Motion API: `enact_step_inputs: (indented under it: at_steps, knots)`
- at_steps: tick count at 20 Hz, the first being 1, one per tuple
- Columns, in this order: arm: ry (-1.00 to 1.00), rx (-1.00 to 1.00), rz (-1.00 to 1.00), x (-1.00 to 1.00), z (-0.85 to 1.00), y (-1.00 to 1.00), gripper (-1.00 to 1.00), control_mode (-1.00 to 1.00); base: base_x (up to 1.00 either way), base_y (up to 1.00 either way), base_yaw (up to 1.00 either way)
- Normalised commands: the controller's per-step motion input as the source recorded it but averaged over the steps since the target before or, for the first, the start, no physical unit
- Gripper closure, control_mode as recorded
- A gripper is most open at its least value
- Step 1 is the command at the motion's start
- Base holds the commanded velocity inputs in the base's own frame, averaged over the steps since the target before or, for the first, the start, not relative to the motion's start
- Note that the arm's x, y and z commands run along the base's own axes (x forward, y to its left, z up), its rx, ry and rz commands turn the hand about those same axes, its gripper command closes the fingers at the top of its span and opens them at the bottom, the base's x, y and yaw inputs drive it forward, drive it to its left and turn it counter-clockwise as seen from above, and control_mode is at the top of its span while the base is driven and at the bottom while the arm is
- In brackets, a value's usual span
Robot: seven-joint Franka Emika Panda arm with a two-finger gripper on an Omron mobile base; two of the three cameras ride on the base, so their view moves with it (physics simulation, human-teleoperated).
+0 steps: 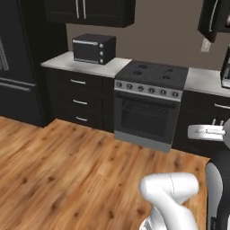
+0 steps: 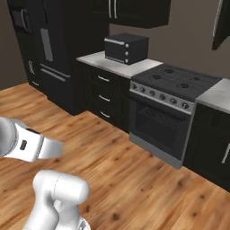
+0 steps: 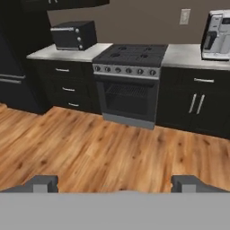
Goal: Open the cabinet directly in front. Then move the wine and the mug to the dining counter with the candle on it.
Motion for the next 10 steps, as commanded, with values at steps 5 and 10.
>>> enact_step_inputs:
  at_steps: [5, 10]
  knots:
    - [0.00, 0.00, 0.00, 0.00, 0.00, 0.00, -1.00, 1.00, 0.33, -1.00, 0.00]
    - [0.00, 0.00, 0.00, 0.00, 0.00, 0.00, -1.00, 1.00, 0.54, -0.99, -0.19]
